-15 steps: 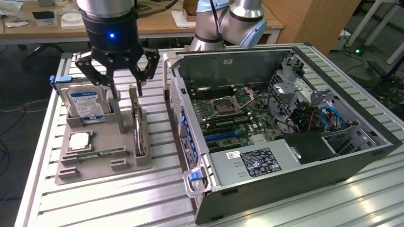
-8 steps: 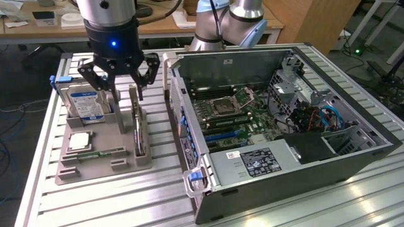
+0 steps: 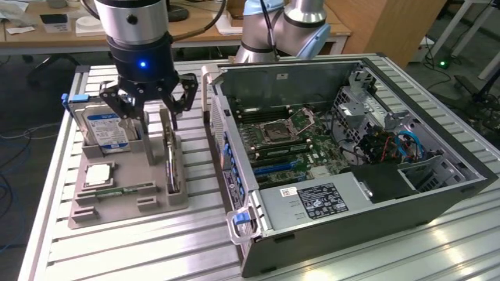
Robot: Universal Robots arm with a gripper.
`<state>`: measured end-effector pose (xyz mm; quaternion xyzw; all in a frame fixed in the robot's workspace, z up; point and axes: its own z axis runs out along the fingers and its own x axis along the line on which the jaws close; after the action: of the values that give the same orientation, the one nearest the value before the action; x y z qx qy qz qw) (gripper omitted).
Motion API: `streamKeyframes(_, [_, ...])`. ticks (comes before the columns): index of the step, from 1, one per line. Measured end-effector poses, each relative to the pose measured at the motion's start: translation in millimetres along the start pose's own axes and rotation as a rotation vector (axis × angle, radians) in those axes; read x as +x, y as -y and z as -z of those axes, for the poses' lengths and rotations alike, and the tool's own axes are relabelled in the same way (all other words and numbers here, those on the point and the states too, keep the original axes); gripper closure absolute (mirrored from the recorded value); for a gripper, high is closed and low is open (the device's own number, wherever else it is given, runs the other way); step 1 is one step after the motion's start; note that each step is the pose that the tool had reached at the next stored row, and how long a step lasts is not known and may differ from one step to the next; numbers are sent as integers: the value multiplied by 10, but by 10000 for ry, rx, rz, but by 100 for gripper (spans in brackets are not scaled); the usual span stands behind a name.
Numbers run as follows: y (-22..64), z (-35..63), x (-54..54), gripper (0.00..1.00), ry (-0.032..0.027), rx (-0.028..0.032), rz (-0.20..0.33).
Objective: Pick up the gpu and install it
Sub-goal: 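Pick up the gpu and move the gpu toward the slot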
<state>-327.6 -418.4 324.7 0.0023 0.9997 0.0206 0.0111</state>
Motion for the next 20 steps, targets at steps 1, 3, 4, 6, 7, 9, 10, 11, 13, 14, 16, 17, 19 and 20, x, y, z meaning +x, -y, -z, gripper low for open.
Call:
streamKeyframes(1, [1, -18, 0, 45, -1, 0, 1])
streamKeyframes(3, [2, -54, 1, 45, 0, 0, 2])
streamKeyframes(4, [3, -72, 1, 45, 0, 1, 1])
streamKeyframes(6, [4, -108, 3, 45, -1, 1, 1])
streamKeyframes(7, [4, -126, 3, 45, -1, 2, 1])
streamKeyframes(9, [6, -163, 4, 45, 4, 2, 1])
streamKeyframes(10, [7, -181, 4, 45, 9, 2, 2])
streamKeyframes(11, [7, -200, 4, 45, 13, 1, 2])
streamKeyframes(13, [9, -230, 5, 45, 29, 1, 2])
streamKeyframes(14, [9, -240, 5, 45, 33, 1, 3])
streamKeyframes(16, [10, -264, 6, 45, 45, 1, 3])
streamKeyframes(17, [11, -276, 6, 45, 48, 1, 3])
streamKeyframes(19, [12, -309, 7, 45, 58, 1, 3])
streamKeyframes(20, [13, -327, 7, 45, 62, 2, 4])
